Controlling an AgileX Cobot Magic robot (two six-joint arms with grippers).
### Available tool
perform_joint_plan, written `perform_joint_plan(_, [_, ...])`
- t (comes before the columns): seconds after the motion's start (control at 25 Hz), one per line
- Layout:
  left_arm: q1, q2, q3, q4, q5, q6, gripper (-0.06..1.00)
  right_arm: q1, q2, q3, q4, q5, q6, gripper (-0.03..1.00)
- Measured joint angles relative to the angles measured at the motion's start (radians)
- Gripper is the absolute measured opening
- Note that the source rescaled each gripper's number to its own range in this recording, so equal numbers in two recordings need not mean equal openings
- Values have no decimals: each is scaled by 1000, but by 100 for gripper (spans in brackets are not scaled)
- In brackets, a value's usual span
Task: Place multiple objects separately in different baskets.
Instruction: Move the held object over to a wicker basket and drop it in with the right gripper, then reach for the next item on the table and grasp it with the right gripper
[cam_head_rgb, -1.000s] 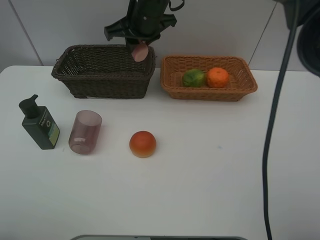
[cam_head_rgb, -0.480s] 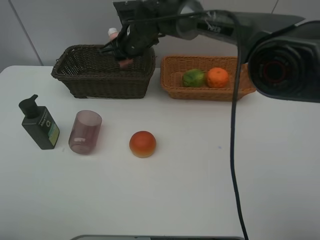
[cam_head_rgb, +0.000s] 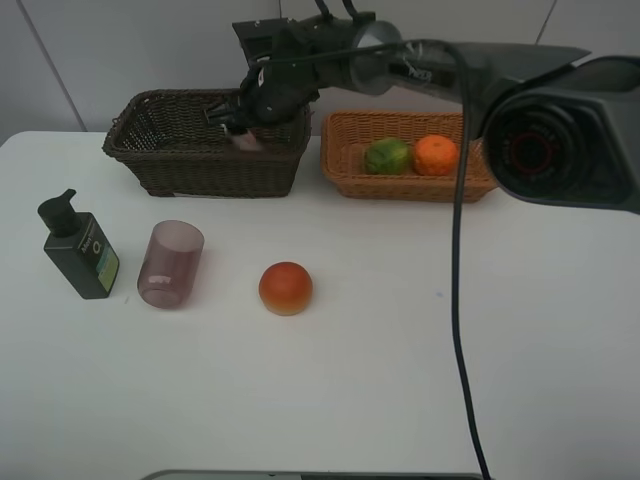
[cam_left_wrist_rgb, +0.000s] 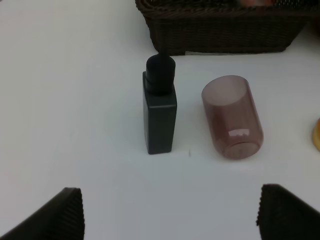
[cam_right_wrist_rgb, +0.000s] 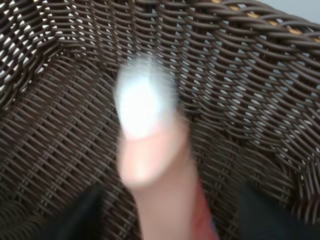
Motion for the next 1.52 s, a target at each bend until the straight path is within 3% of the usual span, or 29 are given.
perform_joint_plan(0.12, [0,0,0,0,0,0,81,0,-1,0,0,8,0,79])
perform_joint_plan(0.2, [0,0,0,0,0,0,81,0,-9,0,1,34,0,85])
perform_joint_plan(0.44, [0,0,0,0,0,0,81,0,-109,-1,2,245,-61,88])
perform_joint_plan(0.64, [0,0,0,0,0,0,81,8,-184,-2,23,521,-298,88])
perform_joint_plan(0.8, [0,0,0,0,0,0,81,36,-230,32,70,651,-432,88])
perform_joint_plan(1.16, [0,0,0,0,0,0,81,115,-293,249,75,673,-578,88])
perform_joint_plan(1.52, [0,0,0,0,0,0,81,172,-296,411,93,666,-905,88])
